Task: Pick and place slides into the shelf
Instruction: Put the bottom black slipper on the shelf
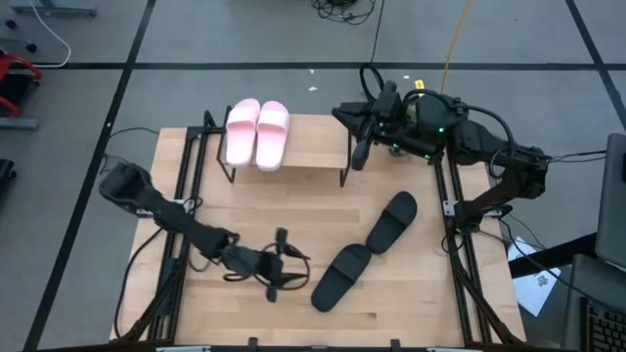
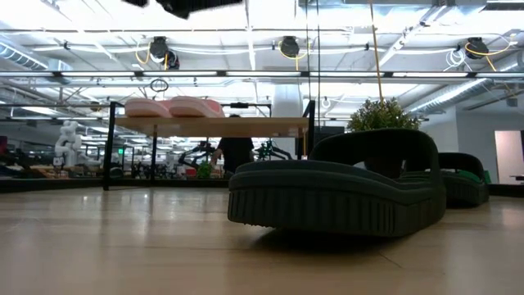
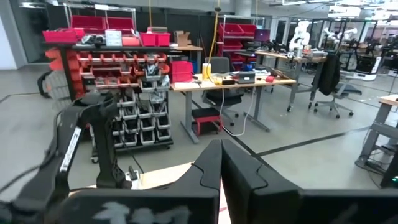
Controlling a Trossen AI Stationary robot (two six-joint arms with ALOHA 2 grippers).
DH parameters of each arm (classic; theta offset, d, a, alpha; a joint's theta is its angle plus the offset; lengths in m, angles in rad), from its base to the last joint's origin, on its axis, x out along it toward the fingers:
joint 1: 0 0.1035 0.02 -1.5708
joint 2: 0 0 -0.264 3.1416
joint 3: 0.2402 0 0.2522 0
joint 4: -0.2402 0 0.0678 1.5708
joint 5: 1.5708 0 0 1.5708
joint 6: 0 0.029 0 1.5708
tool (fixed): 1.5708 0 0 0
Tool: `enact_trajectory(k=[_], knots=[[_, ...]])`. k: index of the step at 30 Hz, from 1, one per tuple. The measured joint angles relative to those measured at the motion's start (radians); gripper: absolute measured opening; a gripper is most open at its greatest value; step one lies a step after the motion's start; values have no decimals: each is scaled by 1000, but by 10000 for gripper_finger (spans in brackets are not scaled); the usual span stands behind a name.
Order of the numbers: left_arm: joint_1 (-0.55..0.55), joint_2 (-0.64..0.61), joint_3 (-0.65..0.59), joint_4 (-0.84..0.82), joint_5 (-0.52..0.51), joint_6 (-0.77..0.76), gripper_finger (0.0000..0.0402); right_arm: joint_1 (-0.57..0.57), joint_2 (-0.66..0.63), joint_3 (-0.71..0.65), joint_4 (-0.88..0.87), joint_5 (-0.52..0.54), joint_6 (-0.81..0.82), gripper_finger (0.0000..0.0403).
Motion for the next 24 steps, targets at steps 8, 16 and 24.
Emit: enact_trajectory(k=[8,16,24], knots=[[1,257,159,-3,27,44,209,0,6,0,-1,-1,1,0],[41,445,393,-188,-18,93,209,1,5,-1,-1,-1,47,0],[78,539,502,-320,-49,93,209,1,6,-1,-1,-1,46,0]])
